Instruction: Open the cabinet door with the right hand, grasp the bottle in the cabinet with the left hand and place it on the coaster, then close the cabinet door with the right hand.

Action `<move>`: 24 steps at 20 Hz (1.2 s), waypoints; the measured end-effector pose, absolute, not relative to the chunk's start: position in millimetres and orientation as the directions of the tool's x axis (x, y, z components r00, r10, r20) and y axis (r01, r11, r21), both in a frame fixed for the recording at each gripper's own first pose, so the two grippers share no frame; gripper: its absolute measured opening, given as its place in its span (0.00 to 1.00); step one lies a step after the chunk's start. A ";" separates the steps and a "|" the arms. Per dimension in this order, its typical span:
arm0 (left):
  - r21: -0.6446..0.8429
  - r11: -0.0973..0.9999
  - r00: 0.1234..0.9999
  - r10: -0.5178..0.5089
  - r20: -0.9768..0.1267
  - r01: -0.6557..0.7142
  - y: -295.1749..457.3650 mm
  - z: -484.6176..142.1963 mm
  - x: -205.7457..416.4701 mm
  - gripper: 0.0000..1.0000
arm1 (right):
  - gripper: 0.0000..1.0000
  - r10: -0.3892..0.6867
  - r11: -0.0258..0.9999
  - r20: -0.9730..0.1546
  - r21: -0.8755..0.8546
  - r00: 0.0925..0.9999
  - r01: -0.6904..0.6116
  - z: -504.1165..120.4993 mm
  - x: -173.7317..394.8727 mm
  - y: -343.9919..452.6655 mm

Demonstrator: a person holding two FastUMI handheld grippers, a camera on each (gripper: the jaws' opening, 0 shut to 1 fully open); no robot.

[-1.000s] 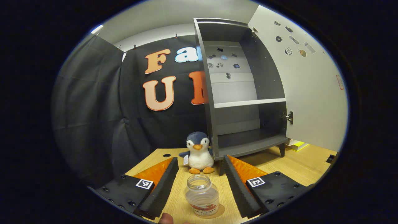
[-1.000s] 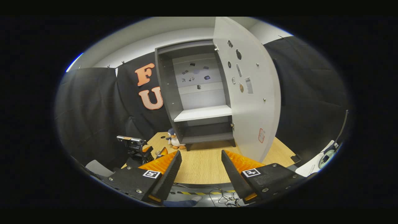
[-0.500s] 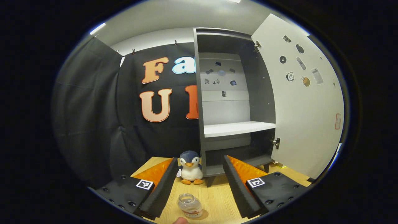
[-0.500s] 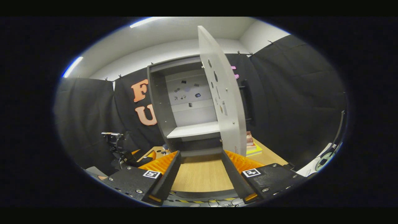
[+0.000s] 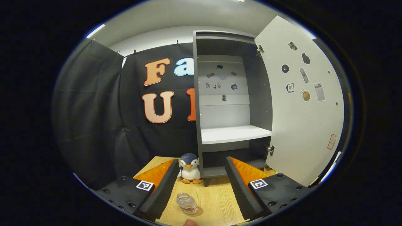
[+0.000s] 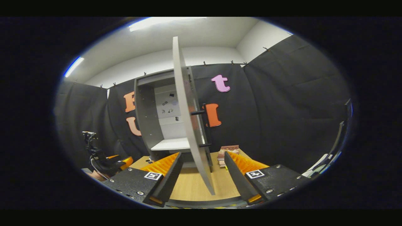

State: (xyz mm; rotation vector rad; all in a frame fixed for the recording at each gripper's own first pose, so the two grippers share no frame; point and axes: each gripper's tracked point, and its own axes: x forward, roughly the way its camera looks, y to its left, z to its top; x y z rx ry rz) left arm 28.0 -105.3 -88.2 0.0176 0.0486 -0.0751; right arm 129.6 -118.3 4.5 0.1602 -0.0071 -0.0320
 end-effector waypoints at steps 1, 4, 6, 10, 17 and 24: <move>0.004 0.997 0.996 -0.072 -0.055 0.073 -105.1 -87.6 27.0 0.96 | 0.82 -0.033 0.986 0.006 0.163 0.999 0.032 5.2 135.0 -125.5; 0.005 0.998 0.996 -0.061 -0.065 0.061 -104.6 -83.3 26.0 0.95 | 0.83 -0.020 0.989 0.020 0.144 1.000 0.017 6.0 146.6 -143.1; 0.020 0.998 0.996 -0.062 -0.063 0.063 -106.6 -78.8 26.2 0.95 | 0.84 0.003 0.988 0.023 0.153 1.000 -0.006 4.5 156.3 -147.8; 0.048 0.996 0.995 -0.075 -0.064 0.078 -111.4 -77.3 24.1 0.95 | 0.85 0.040 0.985 0.012 0.167 0.999 -0.041 -5.8 177.2 -144.1; 0.045 0.997 0.995 -0.066 -0.078 0.069 -106.1 -80.8 24.5 0.95 | 0.85 0.138 0.976 0.020 0.165 0.990 -0.140 -9.4 183.7 -105.4; 0.023 0.999 0.997 -0.024 -0.079 0.026 -81.7 -79.4 26.6 0.95 | 0.85 0.218 0.965 0.022 0.142 0.976 -0.218 -15.5 195.2 -59.1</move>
